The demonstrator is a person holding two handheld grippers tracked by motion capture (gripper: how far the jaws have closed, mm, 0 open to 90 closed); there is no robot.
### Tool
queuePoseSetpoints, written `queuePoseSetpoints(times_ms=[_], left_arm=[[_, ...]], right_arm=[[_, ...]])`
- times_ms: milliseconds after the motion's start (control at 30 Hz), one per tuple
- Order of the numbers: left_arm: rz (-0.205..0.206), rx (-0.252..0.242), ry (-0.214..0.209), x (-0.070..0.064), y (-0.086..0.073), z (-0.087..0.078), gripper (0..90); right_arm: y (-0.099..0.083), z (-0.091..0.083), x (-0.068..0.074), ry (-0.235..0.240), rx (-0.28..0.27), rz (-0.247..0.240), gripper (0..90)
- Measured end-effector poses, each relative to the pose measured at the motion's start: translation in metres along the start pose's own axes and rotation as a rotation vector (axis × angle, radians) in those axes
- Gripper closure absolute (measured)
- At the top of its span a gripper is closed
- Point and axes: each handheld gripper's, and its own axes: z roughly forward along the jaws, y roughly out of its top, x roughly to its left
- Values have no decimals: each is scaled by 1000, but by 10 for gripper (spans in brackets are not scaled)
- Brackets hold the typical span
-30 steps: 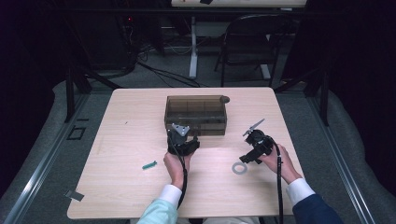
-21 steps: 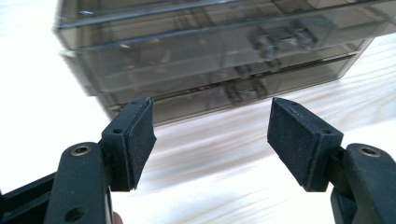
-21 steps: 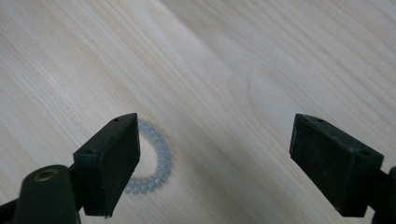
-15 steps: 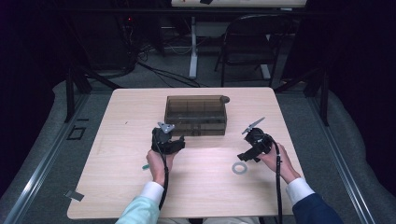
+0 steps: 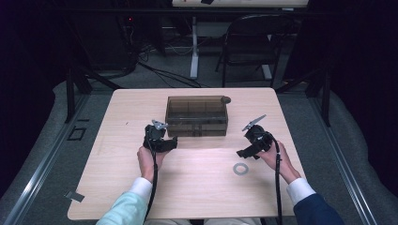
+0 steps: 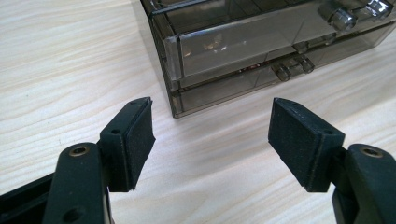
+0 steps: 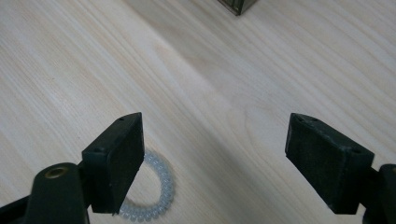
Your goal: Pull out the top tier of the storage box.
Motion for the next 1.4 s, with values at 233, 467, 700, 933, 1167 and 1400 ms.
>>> queuePoseSetpoints(times_ms=[233,467,700,933,1167,1400], left_arm=[[-5,11,-43,11,1,-2,314],[-16,-5,-82,24,2,-2,329],[-2,-12,-100,25,6,2,372],[-7,-25,-114,28,7,6,426],[-9,-52,-134,30,7,6,493],[-11,-62,-138,34,7,6,540]], right_arm=[[6,-3,0,-7,-33,-5,209],[13,-3,2,3,-59,-6,244],[23,-4,3,-8,-89,-24,295],[34,-2,3,-14,-138,-30,418],[43,0,-1,-35,-183,-17,571],[49,1,-4,-47,-209,-18,625]])
